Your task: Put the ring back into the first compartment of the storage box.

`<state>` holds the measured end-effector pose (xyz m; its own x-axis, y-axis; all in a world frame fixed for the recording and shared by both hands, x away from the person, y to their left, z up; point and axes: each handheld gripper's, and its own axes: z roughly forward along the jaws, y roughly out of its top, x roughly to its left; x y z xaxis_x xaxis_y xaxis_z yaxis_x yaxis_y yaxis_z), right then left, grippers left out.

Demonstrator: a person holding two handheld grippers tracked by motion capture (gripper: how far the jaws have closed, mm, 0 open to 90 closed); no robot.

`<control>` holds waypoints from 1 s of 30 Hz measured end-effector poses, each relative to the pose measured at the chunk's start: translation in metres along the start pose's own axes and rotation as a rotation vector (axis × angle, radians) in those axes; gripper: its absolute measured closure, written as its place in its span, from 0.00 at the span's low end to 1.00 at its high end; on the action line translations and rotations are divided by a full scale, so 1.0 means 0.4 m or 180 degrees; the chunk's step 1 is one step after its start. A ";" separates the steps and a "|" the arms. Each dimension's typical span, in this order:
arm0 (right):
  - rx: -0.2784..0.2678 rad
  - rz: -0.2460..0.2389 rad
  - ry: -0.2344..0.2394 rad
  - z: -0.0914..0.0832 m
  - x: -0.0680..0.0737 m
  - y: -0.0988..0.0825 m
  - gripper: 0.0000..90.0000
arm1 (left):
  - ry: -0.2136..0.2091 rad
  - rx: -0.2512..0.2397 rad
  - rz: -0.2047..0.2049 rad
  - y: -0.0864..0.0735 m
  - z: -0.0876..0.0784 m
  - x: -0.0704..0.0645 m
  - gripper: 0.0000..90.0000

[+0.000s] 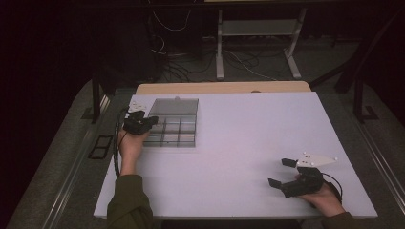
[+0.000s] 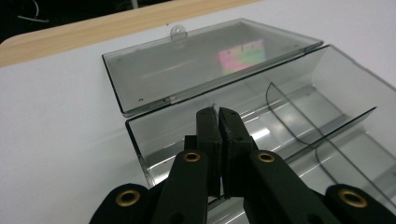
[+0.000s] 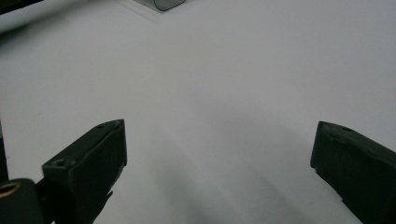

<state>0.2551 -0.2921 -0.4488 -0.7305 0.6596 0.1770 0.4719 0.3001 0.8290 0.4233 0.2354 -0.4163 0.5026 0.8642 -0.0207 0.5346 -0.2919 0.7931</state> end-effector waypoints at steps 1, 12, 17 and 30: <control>0.0001 0.0003 -0.0002 0.000 0.000 0.000 0.04 | 0.0006 0.0014 0.0004 0.000 0.002 -0.001 0.97; -0.0002 0.0009 -0.0006 -0.001 -0.001 0.000 0.04 | 0.0069 0.0231 0.0068 -0.004 0.026 -0.010 0.97; -0.0003 0.0008 -0.0008 0.000 -0.001 0.000 0.04 | 0.0083 0.0287 0.0043 -0.007 0.031 -0.009 0.97; -0.0006 0.0009 -0.0009 0.000 -0.001 0.000 0.04 | 0.0062 0.0243 0.0002 -0.006 0.026 -0.006 0.97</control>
<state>0.2553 -0.2924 -0.4489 -0.7278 0.6624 0.1777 0.4729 0.2971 0.8295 0.4279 0.2296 -0.4244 0.4902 0.8715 -0.0077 0.5849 -0.3224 0.7443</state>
